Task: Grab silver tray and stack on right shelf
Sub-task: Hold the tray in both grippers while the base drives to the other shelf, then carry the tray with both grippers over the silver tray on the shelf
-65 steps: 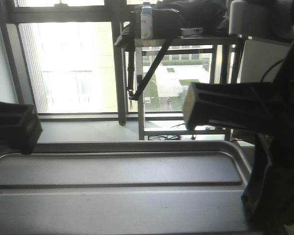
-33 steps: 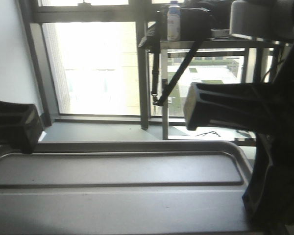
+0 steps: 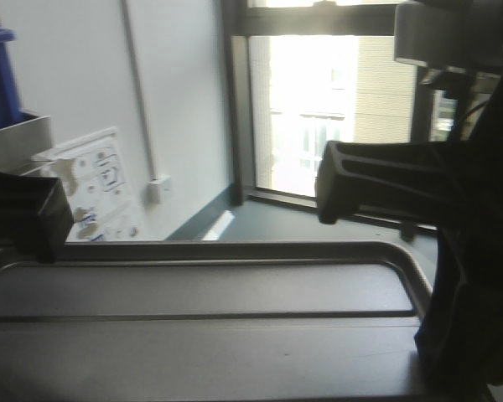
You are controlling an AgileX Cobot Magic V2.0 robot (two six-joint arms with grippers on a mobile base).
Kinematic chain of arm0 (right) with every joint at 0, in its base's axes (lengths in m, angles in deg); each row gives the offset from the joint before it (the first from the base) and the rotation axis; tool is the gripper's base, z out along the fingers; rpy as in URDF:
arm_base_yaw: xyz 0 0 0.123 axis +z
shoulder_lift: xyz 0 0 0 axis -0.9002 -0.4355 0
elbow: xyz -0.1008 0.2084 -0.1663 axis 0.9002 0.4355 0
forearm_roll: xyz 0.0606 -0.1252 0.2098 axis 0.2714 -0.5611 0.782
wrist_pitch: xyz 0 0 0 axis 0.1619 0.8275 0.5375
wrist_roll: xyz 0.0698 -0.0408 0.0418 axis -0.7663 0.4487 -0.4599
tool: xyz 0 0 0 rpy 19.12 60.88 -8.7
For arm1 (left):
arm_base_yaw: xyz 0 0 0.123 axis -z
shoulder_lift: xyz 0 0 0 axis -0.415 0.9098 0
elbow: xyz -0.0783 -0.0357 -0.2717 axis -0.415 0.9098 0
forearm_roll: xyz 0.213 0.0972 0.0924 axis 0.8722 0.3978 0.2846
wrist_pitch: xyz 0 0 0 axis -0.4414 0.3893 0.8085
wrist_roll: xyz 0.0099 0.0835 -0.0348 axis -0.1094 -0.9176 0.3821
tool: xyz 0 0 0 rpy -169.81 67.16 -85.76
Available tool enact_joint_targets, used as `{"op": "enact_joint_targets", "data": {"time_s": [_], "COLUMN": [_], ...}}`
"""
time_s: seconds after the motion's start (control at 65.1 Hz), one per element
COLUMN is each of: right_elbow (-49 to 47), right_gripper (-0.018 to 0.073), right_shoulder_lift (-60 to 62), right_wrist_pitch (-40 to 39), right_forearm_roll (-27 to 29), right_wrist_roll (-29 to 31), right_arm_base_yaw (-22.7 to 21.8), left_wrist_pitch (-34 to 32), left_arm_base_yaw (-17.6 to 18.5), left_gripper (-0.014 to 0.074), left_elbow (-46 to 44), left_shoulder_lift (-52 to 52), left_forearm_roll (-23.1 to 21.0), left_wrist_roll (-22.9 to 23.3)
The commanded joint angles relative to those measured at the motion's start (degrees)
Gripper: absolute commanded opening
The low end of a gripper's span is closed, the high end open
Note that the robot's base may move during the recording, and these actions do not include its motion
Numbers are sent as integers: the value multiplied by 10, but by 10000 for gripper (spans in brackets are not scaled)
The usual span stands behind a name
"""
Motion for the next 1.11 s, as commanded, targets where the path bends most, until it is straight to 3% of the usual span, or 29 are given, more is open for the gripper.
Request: {"op": "enact_joint_targets", "data": {"time_s": [0.0, 1.09], "right_elbow": [-10, -10], "right_gripper": [71, 71], "right_shoulder_lift": [15, 15], "right_wrist_pitch": [71, 71], "right_forearm_roll": [-42, -42], "right_wrist_roll": [1, 1], "right_arm_base_yaw": [-5, -5], "left_wrist_pitch": [165, 165], "left_arm_base_yaw": [1, 1], "left_gripper": [-101, -101], "left_elbow": [-7, -7], "left_shoulder_lift": [-13, -13], "left_forearm_roll": [37, 37], "left_wrist_roll": [0, 0]}}
